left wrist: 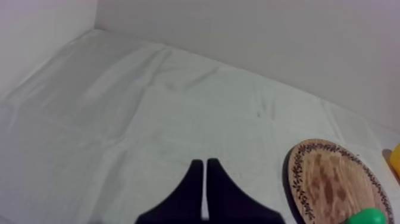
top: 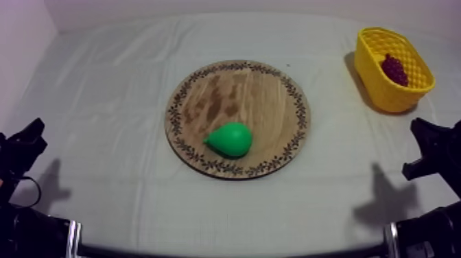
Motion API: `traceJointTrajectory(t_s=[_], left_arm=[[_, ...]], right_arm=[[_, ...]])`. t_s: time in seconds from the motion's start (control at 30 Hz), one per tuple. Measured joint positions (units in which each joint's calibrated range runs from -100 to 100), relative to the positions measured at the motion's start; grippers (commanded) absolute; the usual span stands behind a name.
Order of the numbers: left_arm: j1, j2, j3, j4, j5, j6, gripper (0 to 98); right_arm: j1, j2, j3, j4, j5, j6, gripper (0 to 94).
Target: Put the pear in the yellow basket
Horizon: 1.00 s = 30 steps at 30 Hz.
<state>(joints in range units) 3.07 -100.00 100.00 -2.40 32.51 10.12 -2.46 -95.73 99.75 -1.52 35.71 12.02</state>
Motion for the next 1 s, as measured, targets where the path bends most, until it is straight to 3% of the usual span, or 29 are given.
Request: traceJointTrajectory(t_s=[0.47, 0.7, 1.0], left_arm=[[0.00, 0.00, 0.00, 0.00, 0.00, 0.00, 0.1], [0.00, 0.00, 0.00, 0.00, 0.00, 0.00, 0.1], [0.00, 0.00, 0.00, 0.00, 0.00, 0.00, 0.1]], right_arm=[[-0.04, 0.00, 0.00, -0.41, -0.60, 2.69, 0.5], [-0.82, 4.14, -3.96, -5.81, -5.03, 9.53, 0.5], [-4.29, 17.89, -23.21, -10.95, 6.27, 16.79, 0.5]])
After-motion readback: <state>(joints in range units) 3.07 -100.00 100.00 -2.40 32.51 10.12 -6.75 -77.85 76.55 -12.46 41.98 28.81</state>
